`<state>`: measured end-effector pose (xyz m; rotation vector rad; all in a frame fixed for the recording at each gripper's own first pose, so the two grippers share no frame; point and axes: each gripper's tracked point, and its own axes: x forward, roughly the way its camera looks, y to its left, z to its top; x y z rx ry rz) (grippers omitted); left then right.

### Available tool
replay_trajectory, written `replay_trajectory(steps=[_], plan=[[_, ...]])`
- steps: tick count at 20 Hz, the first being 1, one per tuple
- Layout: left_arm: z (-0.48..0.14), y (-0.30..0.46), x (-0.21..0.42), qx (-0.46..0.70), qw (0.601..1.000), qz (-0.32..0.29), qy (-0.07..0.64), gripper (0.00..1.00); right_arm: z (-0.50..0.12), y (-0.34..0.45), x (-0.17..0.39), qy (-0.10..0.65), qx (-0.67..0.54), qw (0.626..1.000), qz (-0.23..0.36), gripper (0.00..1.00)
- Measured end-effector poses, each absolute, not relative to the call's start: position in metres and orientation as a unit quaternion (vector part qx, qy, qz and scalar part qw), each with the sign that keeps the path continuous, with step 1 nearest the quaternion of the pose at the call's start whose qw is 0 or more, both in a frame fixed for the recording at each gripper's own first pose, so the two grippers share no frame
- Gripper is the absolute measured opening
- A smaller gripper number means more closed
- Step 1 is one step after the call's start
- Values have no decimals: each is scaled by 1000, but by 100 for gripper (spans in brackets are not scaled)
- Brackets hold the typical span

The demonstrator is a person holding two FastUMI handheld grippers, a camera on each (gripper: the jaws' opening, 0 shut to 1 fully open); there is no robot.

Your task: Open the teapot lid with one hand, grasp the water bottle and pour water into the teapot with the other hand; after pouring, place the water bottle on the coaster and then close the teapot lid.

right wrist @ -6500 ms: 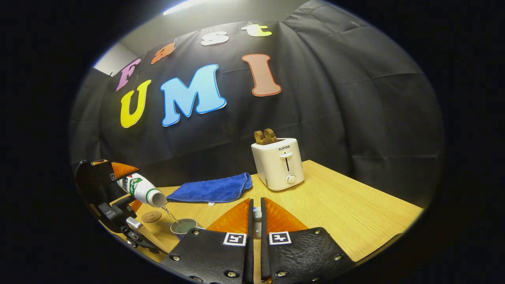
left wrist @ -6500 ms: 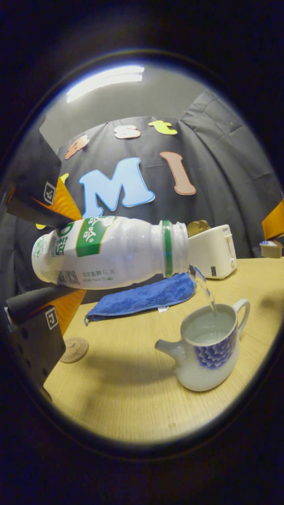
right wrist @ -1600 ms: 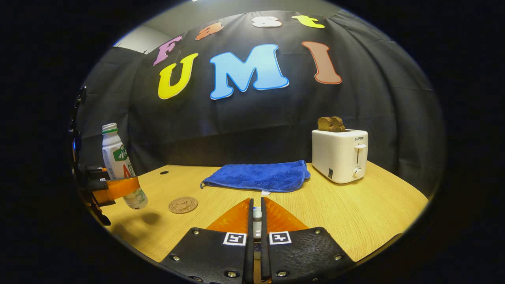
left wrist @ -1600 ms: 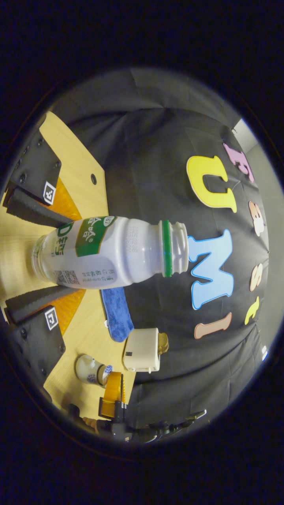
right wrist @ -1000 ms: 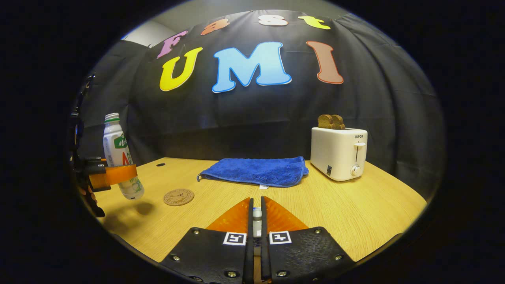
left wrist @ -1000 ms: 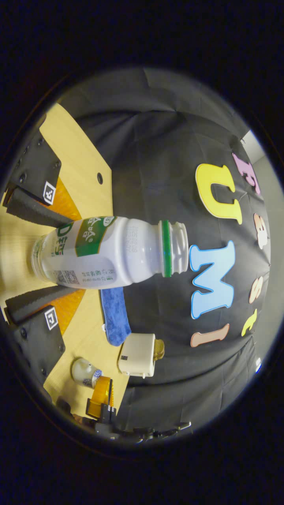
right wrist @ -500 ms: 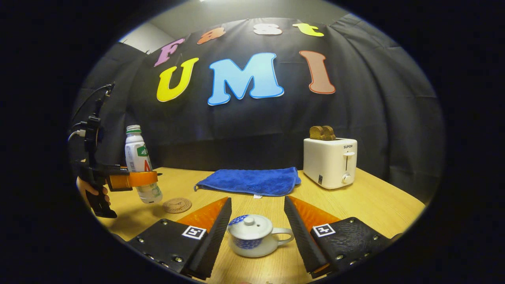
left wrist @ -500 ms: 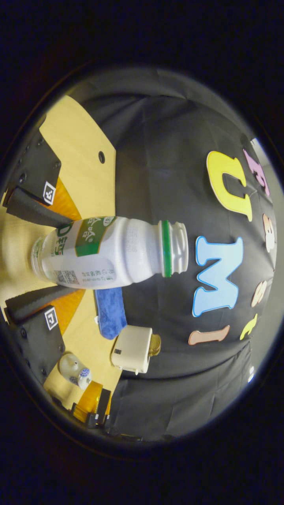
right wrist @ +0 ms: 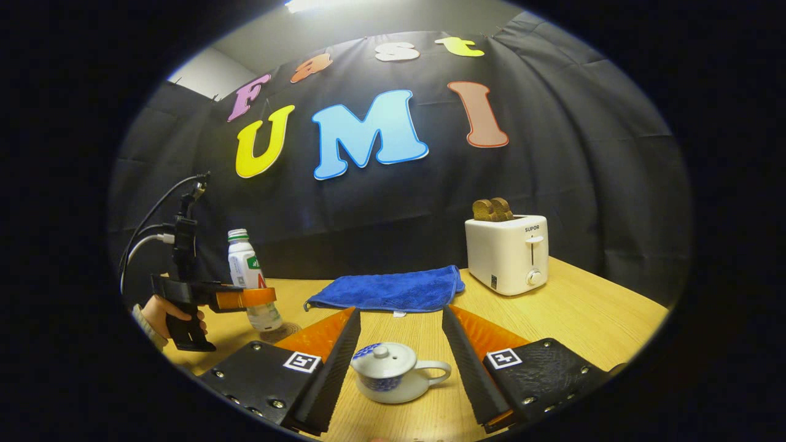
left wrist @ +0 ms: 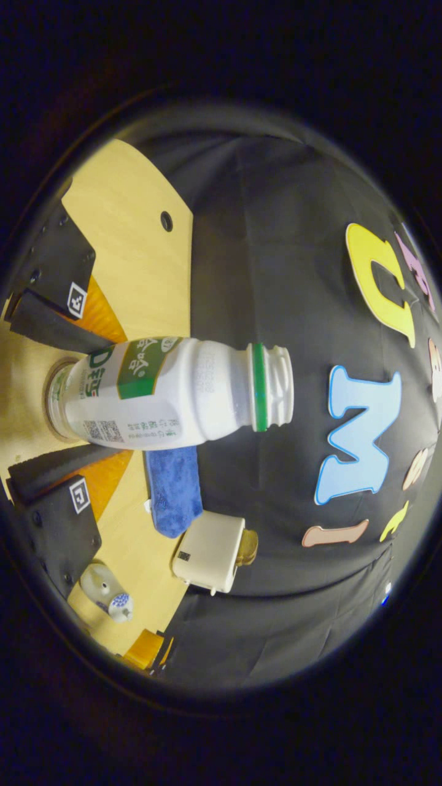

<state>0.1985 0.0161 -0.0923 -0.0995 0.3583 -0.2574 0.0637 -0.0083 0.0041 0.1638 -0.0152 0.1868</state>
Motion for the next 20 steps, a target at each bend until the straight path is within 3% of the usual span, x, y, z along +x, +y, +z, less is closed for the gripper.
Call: replay_trajectory(steps=[11, 13, 16, 18, 19, 20], plan=[[-109, 10, 202, -46, 979, -118, 160, 80, 5, -14, 64, -5, 102, 991, 92, 83], [-111, 9, 201, -40, 980, -117, 156, 85, 5, -14, 64, -3, 103, 990, 92, 83], [-110, 6, 196, -30, 979, -126, 155, 83, 5, -14, 65, -4, 104, 990, 92, 83], [-105, 10, 195, -27, 981, -120, 149, 87, 5, -14, 65, -4, 103, 990, 93, 83], [-102, 10, 194, -27, 982, -118, 146, 94, 5, -13, 64, -4, 102, 990, 93, 83], [-103, 8, 191, -26, 982, -119, 144, 91, 5, -13, 65, -3, 102, 990, 94, 83]])
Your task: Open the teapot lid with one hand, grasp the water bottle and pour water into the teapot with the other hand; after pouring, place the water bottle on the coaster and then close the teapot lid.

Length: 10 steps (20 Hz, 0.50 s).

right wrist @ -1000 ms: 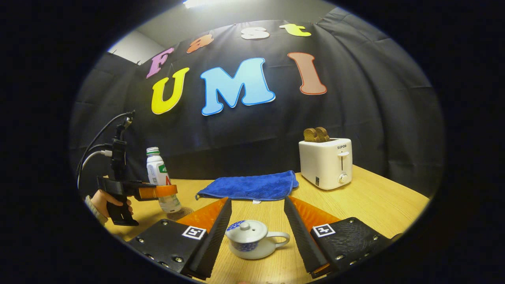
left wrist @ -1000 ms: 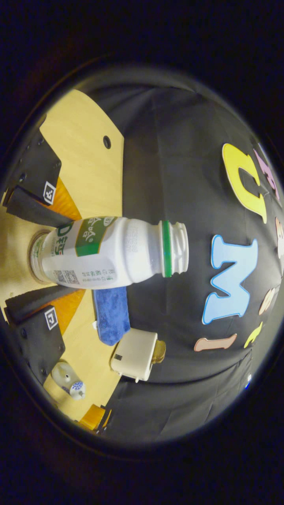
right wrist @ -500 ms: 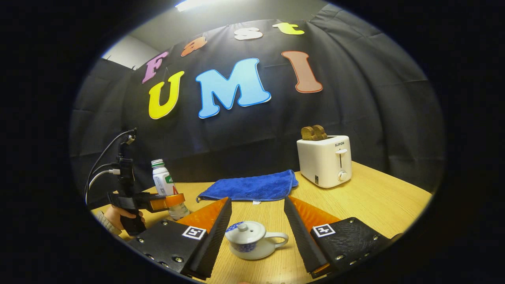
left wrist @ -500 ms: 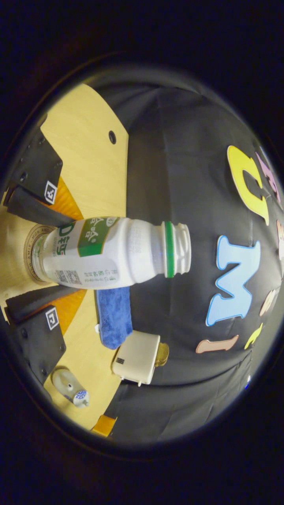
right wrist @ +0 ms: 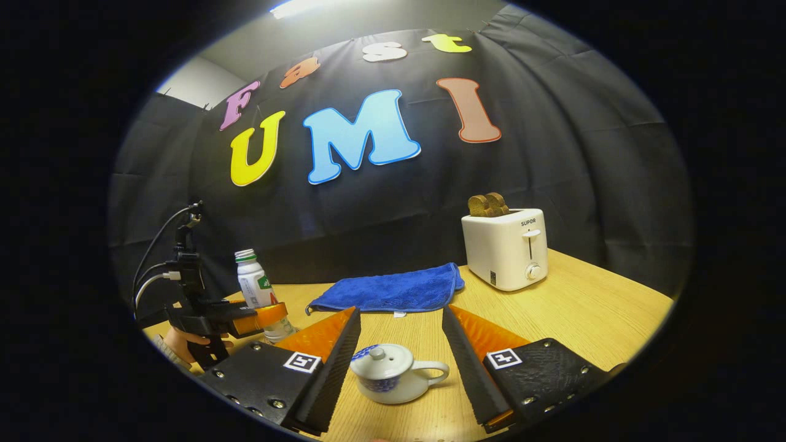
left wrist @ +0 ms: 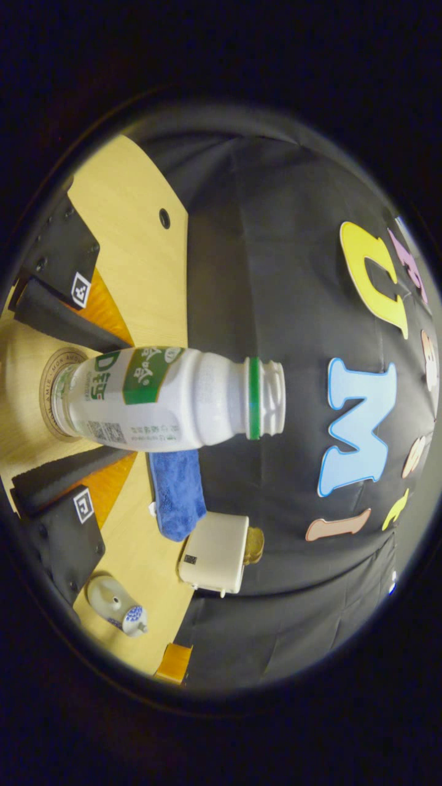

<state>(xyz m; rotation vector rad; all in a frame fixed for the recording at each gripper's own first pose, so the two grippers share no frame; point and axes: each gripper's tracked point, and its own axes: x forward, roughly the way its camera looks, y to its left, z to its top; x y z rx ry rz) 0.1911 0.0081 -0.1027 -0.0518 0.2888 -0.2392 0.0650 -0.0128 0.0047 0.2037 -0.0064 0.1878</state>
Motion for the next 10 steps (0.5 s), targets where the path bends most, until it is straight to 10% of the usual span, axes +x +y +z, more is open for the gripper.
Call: replay_trajectory(steps=[10], plan=[[-90, 12, 156, -18, 985, -112, 128, 96, 10, -6, 60, -10, 98, 990, 104, 83]])
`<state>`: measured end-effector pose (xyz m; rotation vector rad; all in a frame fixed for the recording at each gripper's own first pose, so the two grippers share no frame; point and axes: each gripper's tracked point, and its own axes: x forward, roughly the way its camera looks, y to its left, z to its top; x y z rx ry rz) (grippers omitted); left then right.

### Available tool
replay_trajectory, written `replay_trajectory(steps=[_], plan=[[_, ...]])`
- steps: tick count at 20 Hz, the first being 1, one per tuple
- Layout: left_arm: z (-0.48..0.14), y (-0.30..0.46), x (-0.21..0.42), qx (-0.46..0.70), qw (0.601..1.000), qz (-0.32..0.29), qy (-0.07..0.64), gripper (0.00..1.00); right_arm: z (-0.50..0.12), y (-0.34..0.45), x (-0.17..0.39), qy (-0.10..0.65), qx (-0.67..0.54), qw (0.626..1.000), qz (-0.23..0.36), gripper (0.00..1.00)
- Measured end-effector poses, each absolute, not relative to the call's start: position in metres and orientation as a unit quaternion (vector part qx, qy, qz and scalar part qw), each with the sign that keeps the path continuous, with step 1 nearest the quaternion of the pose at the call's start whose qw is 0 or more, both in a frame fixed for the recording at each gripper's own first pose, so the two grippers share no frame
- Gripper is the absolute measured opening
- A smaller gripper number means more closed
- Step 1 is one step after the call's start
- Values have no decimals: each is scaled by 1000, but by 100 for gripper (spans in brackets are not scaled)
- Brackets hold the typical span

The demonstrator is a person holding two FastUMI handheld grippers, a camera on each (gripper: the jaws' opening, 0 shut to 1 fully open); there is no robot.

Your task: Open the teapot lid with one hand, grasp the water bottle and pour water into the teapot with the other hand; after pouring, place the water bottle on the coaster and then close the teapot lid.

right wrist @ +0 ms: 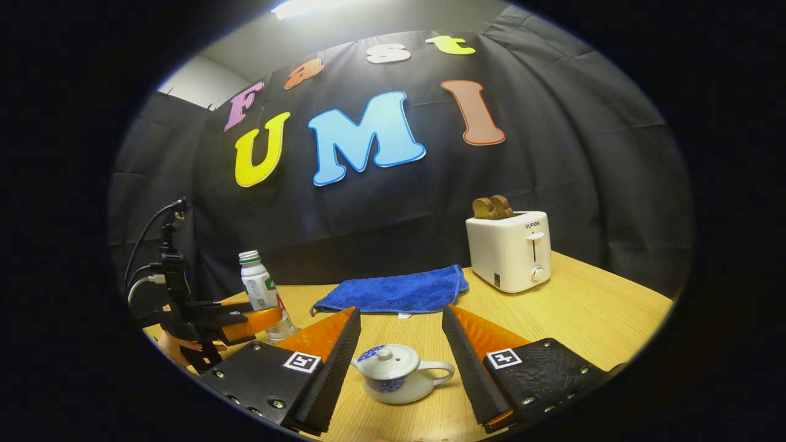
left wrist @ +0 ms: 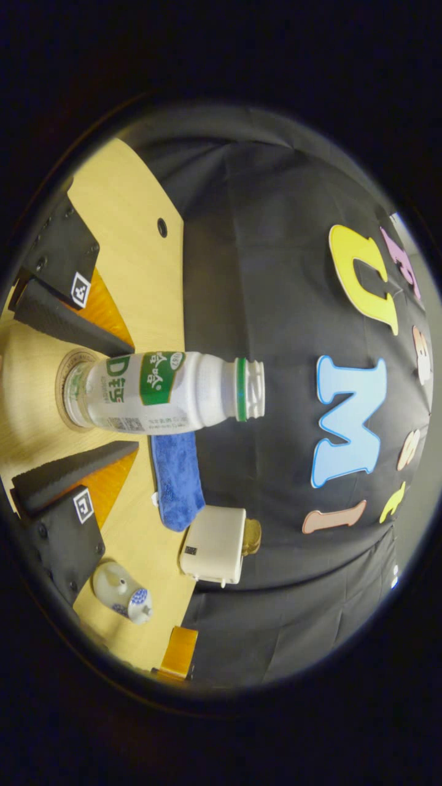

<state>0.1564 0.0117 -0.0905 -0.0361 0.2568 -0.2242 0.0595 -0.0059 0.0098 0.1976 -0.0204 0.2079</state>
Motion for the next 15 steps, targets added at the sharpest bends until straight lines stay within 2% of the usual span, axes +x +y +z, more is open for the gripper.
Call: replay_trajectory(steps=[3, 6, 7, 14, 15], plan=[[-82, 17, 144, -13, 988, -102, 118, 96, 11, 1, 57, -13, 91, 990, 111, 83], [-74, 23, 130, -12, 990, -93, 110, 85, 13, 7, 51, -19, 85, 989, 119, 83], [-73, 23, 123, -11, 990, -92, 109, 91, 12, 10, 47, -21, 83, 989, 119, 83], [-65, 6, 55, -31, 991, -96, 92, 91, -5, 19, 1, -23, 61, 993, 103, 83], [-61, 3, 46, -31, 991, -96, 86, 85, -6, 20, -6, -24, 54, 993, 101, 83]])
